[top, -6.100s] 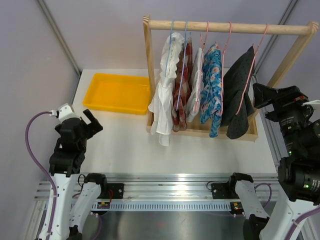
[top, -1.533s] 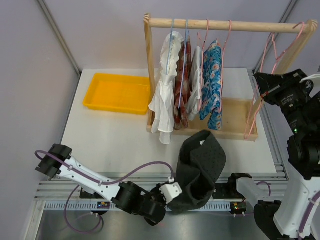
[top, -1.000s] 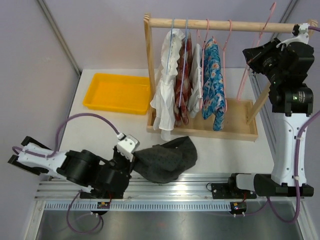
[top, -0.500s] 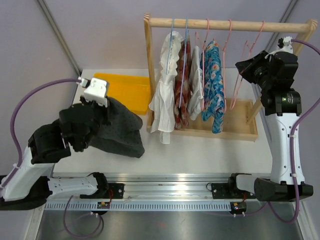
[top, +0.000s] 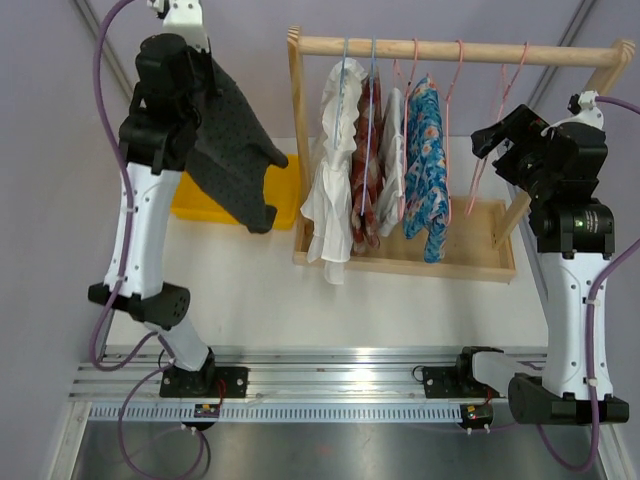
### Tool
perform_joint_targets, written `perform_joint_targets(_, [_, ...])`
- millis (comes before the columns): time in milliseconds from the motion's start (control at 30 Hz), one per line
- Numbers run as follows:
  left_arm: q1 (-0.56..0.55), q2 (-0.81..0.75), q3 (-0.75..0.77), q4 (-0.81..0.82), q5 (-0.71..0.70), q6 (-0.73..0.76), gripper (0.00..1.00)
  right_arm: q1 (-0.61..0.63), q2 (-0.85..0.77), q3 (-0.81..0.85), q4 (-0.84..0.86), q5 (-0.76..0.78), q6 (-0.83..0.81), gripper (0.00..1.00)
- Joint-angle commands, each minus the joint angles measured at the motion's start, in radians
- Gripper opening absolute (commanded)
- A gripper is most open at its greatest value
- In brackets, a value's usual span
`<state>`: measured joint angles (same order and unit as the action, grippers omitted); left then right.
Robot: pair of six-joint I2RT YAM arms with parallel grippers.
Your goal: Remove the skirt from the hanger
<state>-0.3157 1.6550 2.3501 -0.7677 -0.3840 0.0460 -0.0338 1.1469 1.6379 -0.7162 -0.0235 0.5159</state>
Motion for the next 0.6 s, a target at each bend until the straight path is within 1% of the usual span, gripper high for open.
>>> perform_joint_targets(0, [0.061, 0.101, 0.149, 0.116, 0.167, -0.040, 0.00, -0.005, -0.068, -0.026, -0.022, 0.069, -0.037, 0.99])
perform_joint_targets(33, [0.063, 0.129, 0.132, 0.123, 0.171, -0.041, 0.00, -0.005, -0.100, -0.039, -0.020, 0.077, -0.043, 1.00])
perform_joint_targets(100, [0.063, 0.129, 0.060, 0.160, 0.180, -0.041, 0.00, -0.005, -0.130, -0.044, -0.029, 0.108, -0.056, 1.00])
perform_joint_targets(133, [0.063, 0.096, -0.084, 0.186, 0.177, -0.041, 0.00, -0.005, -0.159, -0.041, -0.032, 0.121, -0.060, 0.99])
perform_joint_targets(167, [0.063, 0.068, -0.169, 0.224, 0.175, -0.087, 0.00, -0.005, -0.170, -0.035, -0.040, 0.141, -0.063, 1.00])
perform_joint_targets(200, [0.063, 0.039, -0.278, 0.316, 0.166, -0.096, 0.00, -0.005, -0.182, -0.029, -0.043, 0.149, -0.063, 0.99])
perform_joint_targets(233, [0.063, 0.007, -0.452, 0.364, 0.162, -0.103, 0.00, -0.005, -0.199, -0.014, -0.046, 0.152, -0.062, 1.00])
perform_joint_targets(300, [0.067, -0.050, -0.601, 0.448, 0.142, -0.138, 0.00, -0.005, -0.216, 0.006, -0.057, 0.155, -0.059, 0.99])
perform_joint_targets(333, [0.069, -0.061, -0.714, 0.464, 0.140, -0.158, 0.00, -0.005, -0.229, 0.026, -0.061, 0.157, -0.057, 1.00])
perform_joint_targets(433, [0.072, -0.060, -0.861, 0.510, 0.126, -0.190, 0.00, -0.005, -0.256, 0.059, -0.066, 0.145, -0.044, 0.99])
perform_joint_targets(533, [0.082, -0.037, -0.920, 0.536, 0.131, -0.216, 0.00, -0.005, -0.273, 0.086, -0.058, 0.128, -0.037, 0.99])
perform_joint_targets(567, [0.087, -0.025, -0.925, 0.528, 0.137, -0.222, 0.02, -0.005, -0.274, 0.092, -0.052, 0.102, -0.037, 0.99])
